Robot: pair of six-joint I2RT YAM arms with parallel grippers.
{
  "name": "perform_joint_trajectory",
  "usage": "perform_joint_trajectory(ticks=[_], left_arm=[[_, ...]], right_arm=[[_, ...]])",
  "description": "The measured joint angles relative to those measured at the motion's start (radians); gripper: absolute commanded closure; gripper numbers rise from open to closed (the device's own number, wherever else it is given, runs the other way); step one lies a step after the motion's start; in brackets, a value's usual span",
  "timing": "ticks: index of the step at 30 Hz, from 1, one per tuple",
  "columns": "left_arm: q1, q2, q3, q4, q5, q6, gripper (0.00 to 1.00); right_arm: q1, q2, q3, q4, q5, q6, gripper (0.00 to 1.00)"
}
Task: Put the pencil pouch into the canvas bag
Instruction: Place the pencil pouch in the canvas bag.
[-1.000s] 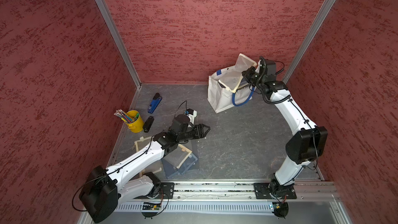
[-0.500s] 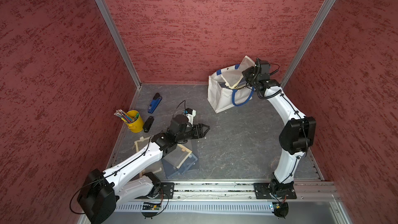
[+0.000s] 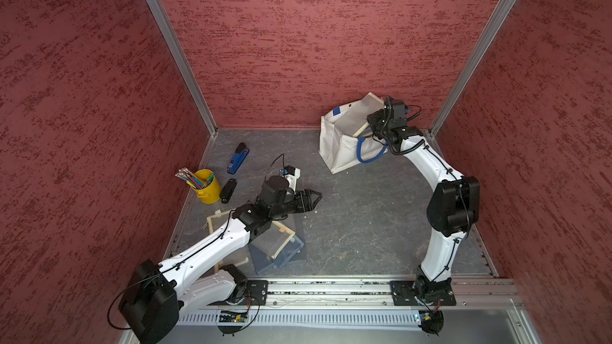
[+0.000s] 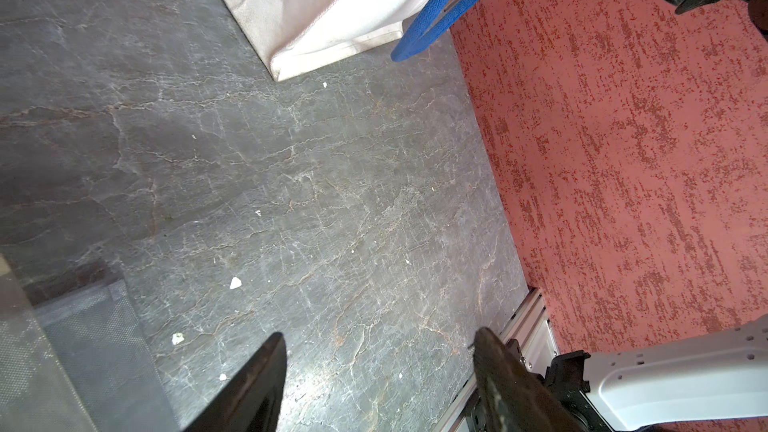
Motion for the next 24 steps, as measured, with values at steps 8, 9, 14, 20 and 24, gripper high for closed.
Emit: perform_joint_trajectory(ticks=[8, 9, 14, 20, 24], left_arm=[[0.011, -0.015, -0.006, -0.005, -0.013, 0.000, 0.28], [0.013, -0.018, -0.006, -0.006, -0.016, 0.001, 0.28], [0.022, -0.037, -0.017, -0.008, -0.023, 0.001, 0.29], [0.023, -0.042, -0.034, -0.019, -0.022, -0.001, 0.29], [0.022, -0.040, -0.029, -0.035, -0.022, -0.001, 0.29]], right_arm=[[0.010, -0.006, 0.002, -0.023, 0.025, -0.051, 0.39], [0.011, -0.011, 0.002, -0.030, 0.028, -0.062, 0.39], [0.020, -0.027, 0.064, -0.097, 0.041, -0.180, 0.39], [0.025, 0.136, 0.523, -0.237, -0.043, -0.412, 0.39], [0.027, 0.267, 0.730, -0.288, -0.128, -0.528, 0.40]])
